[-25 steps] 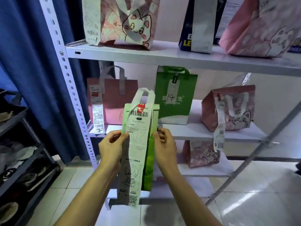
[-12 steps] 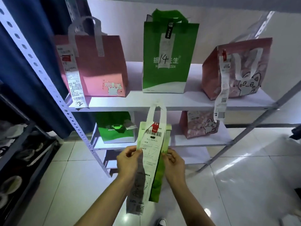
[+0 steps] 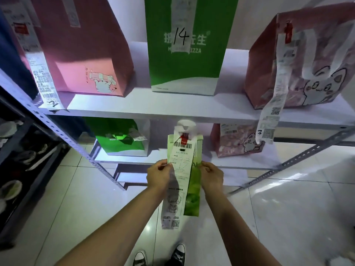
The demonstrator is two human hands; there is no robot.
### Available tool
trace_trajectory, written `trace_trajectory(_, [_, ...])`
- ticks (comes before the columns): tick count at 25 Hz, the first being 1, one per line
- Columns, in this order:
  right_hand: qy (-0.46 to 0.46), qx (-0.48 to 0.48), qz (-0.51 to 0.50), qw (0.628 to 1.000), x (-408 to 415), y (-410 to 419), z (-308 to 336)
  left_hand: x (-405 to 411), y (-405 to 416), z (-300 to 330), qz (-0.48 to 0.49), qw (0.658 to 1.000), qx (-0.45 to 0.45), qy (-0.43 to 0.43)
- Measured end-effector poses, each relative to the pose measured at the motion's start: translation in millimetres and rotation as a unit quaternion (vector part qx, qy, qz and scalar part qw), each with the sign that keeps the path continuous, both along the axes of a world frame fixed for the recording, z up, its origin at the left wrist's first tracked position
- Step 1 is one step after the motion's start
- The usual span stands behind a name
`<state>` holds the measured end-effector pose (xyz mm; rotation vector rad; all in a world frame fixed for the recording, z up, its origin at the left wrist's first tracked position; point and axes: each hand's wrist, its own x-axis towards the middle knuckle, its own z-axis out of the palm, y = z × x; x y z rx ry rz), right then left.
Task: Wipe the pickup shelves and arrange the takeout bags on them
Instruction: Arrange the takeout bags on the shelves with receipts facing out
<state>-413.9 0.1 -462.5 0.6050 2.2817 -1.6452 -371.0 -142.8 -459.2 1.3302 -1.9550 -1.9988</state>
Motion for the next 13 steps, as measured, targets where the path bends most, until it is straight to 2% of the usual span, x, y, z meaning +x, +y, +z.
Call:
trace_trajectory(3, [0.022,0.007,-0.008,1.0,-45,-5,-14,-42,-5,-14,0.011,1.0,-0.014,0.008])
trace_trajectory(10, [0.072,-0.041,-0.024,0.996,-114,-20,-28,-108,-22,-39,0.004,0.994,-0.045,0.1])
trace_trajectory(13, [0.065,-0.047,-0.034,0.996,-125,-23,-38,-124,-24,-48,0.002,0.993,-0.011,0.116])
